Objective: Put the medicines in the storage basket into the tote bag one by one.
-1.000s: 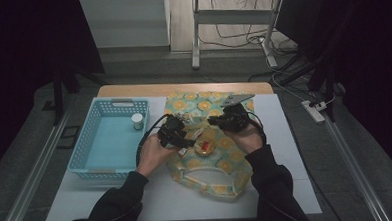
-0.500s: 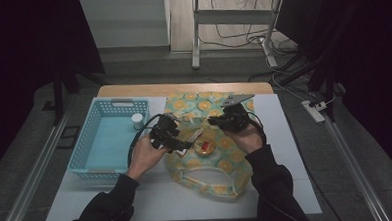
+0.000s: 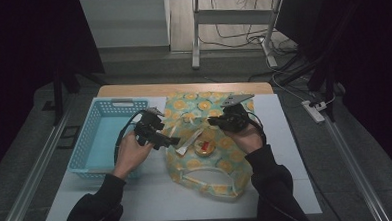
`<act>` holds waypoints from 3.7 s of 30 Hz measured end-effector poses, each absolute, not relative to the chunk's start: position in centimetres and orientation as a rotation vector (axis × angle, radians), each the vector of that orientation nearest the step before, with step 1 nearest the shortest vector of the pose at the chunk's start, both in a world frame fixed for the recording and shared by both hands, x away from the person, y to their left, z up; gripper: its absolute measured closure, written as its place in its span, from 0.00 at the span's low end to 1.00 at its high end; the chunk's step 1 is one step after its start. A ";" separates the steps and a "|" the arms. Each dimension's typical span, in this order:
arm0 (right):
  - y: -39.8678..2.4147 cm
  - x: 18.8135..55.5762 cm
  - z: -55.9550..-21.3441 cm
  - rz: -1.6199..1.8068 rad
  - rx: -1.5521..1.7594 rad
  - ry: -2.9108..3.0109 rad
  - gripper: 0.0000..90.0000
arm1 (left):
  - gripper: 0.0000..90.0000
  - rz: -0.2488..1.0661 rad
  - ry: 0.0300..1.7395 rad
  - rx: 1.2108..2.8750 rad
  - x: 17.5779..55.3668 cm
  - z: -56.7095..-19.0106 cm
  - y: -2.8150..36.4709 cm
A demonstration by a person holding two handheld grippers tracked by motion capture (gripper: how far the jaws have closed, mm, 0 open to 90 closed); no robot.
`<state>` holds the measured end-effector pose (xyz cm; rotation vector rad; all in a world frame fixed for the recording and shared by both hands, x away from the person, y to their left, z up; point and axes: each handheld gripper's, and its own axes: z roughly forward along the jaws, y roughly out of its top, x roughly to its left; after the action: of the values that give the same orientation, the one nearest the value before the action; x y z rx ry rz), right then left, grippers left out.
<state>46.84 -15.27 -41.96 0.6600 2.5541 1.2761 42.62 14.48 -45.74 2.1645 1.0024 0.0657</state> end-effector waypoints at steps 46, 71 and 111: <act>-15.3 46.9 -42.0 1.269 0.665 2.554 1.00 | 0.00 0.345 1.302 2.083 45.1 -46.1 25.5; -15.5 46.9 -41.9 1.274 0.665 2.552 1.00 | 0.05 0.333 1.416 2.188 49.3 -49.0 24.9; -15.5 46.9 -41.8 1.286 0.670 2.554 1.00 | 0.56 0.307 1.381 2.180 48.4 -46.5 25.0</act>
<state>46.89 -15.55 -41.82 0.6705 2.5535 1.2859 48.40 25.01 -46.55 2.1799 1.3808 0.3071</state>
